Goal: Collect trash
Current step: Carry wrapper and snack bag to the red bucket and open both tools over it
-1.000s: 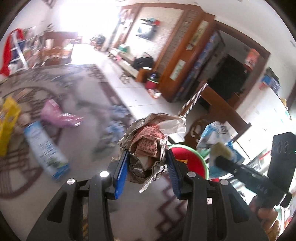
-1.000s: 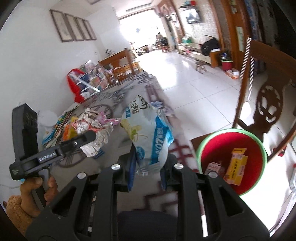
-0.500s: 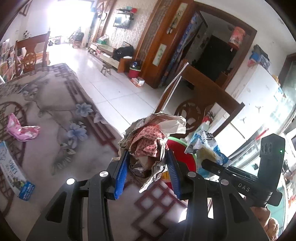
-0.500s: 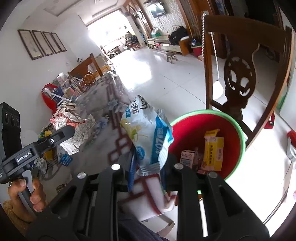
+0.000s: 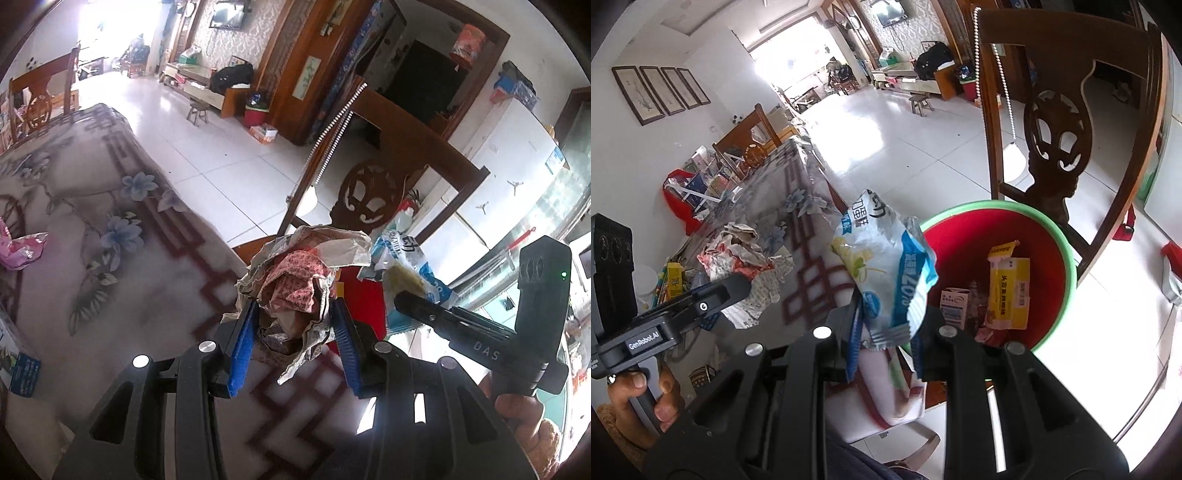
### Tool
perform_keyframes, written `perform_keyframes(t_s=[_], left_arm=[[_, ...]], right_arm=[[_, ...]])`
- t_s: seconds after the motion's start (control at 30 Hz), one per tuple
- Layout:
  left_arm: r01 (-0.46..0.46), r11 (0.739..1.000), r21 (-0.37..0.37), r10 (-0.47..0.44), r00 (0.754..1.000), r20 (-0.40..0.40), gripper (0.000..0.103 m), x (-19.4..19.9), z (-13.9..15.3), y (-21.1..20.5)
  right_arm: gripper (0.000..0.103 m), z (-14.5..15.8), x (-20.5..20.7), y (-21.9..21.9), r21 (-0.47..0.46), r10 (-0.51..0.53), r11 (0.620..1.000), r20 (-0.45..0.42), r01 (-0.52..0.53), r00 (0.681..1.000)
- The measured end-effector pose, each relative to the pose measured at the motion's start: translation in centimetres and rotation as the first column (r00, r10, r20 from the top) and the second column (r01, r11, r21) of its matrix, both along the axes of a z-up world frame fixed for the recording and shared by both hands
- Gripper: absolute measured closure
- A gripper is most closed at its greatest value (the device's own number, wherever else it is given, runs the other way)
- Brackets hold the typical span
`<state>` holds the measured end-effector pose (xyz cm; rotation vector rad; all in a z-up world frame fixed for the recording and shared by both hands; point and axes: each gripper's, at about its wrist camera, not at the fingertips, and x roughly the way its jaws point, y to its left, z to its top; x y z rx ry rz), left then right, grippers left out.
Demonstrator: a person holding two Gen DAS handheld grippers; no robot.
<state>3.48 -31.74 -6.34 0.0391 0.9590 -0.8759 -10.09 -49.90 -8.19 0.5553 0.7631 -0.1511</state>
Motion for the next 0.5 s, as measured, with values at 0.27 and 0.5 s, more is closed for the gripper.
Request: perform_keyframes(t_s=[0.27, 0.5], left_arm=[[0.072, 0.997, 0.017, -0.072, 0.997, 0.001, 0.064, -0.4, 0.0, -3.5], [0.153, 0.984, 0.097, -0.161, 0.984, 0.082, 0.064, -1.2, 1.2, -6.6]], right_arm=[[0.081, -0.9, -0.5, -1.3, 0.023, -0.045, 0.999, -0.024, 0.045, 0.999], [0.081, -0.9, -0.7, -1.6, 0.008, -0.068, 0.998, -0.033, 0.068, 0.997]])
